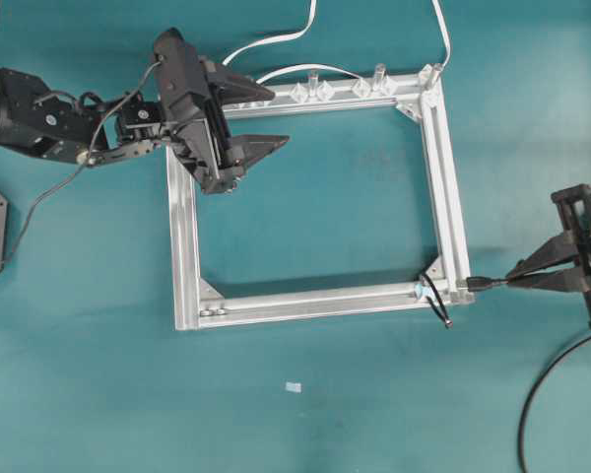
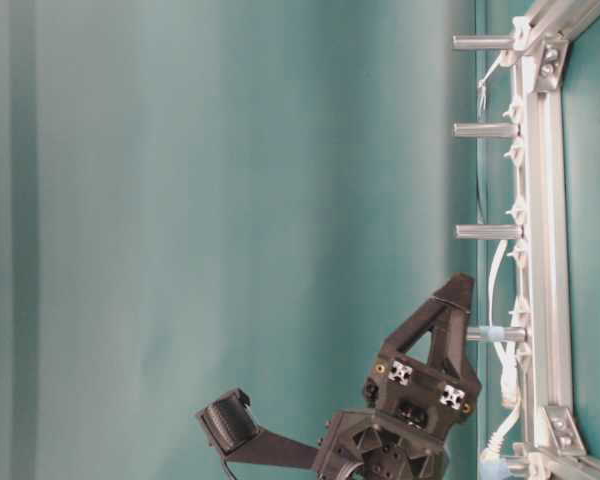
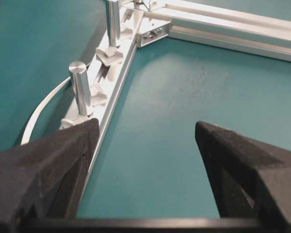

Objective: Insert the wire through the string loop located on the right side.
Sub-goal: 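Push the USB plug leftward through the zip-tie loop with the right gripper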

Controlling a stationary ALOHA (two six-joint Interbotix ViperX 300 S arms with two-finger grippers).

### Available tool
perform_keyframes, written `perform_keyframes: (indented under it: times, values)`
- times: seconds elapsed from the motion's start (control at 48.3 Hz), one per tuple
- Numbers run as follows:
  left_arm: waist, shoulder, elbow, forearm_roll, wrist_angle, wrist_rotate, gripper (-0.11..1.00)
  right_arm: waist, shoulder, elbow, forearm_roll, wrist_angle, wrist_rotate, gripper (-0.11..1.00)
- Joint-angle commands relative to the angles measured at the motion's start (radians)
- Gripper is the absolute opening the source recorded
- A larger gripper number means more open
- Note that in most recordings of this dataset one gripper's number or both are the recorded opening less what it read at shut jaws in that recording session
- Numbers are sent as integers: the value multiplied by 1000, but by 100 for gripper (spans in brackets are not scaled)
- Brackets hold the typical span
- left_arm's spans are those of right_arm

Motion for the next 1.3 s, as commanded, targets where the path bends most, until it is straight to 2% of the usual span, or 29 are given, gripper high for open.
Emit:
perform_keyframes:
  times: [0.0, 0.683, 0.994, 1.283]
  values:
    - [-3, -28, -18, 3, -3, -5, 80, -2, -5, -9, -2, -5, 2, 7]
    - [-2, -28, -20, 3, -5, -5, 80, -2, 34, -46, -2, -2, 2, 7]
    - [0, -28, -17, 3, -5, -3, 80, -2, 133, -104, -2, -8, -5, 7]
    - [2, -28, -26, 3, -5, 0, 80, -2, 242, -173, -17, -63, -5, 7]
